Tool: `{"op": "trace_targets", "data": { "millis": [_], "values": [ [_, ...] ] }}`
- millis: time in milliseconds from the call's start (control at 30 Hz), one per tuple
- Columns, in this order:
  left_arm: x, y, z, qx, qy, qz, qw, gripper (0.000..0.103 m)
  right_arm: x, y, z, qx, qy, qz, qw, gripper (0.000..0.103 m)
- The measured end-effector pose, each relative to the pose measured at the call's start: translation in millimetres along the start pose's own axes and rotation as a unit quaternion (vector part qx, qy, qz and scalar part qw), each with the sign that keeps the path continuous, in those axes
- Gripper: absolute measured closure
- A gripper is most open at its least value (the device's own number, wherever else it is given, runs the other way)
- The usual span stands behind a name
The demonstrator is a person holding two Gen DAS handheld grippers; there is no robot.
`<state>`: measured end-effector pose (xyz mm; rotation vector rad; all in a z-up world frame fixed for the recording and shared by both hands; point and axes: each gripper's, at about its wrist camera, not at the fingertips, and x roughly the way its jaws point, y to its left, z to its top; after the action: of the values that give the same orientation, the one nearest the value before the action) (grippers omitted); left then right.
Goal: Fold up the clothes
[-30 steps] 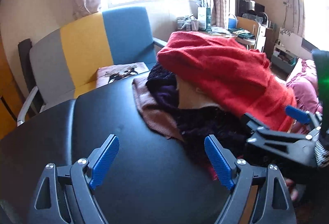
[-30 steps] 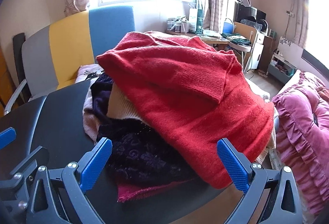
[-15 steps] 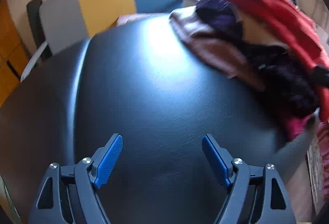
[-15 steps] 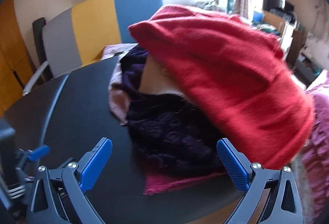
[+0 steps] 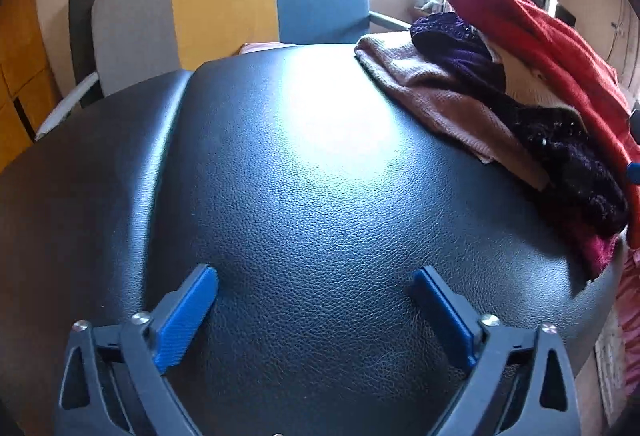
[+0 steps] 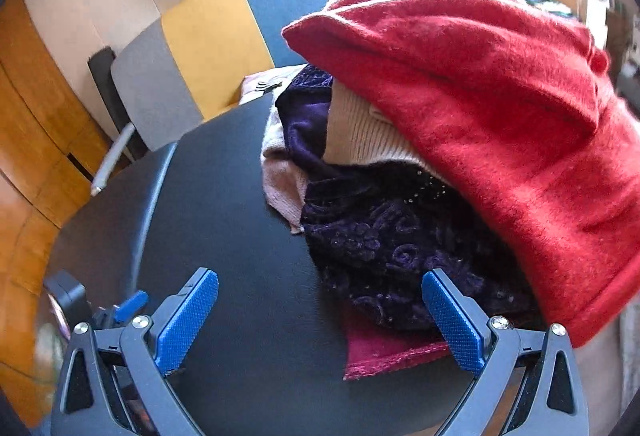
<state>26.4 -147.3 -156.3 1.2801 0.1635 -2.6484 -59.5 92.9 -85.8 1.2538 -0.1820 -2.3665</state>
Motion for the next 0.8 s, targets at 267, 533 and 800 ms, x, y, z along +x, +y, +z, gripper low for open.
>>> {"op": "trace_targets", "data": {
  "millis": [267, 533, 800],
  "values": [
    [1.3, 1.4, 4.0, 0.0, -0.011, 0.003, 0.9999, 0.0, 0.4, -30.7, 5.7, 0.09, 0.018, 0.1, 0.991, 0.0],
    [1.0, -0.5, 3.7, 0.006, -0.006, 0.009, 0.9999, 0.0, -42.4, -88.7, 25.8, 0.167, -0.065, 0.124, 0.976, 0.0],
    [-19.5, -20.0, 26.4, 0.019, 0.01, -0.041, 0.9989, 0.026, -74.4, -165.9, 50.1, 0.272, -0.173, 0.14, 0.936, 0.0]
  ]
}}
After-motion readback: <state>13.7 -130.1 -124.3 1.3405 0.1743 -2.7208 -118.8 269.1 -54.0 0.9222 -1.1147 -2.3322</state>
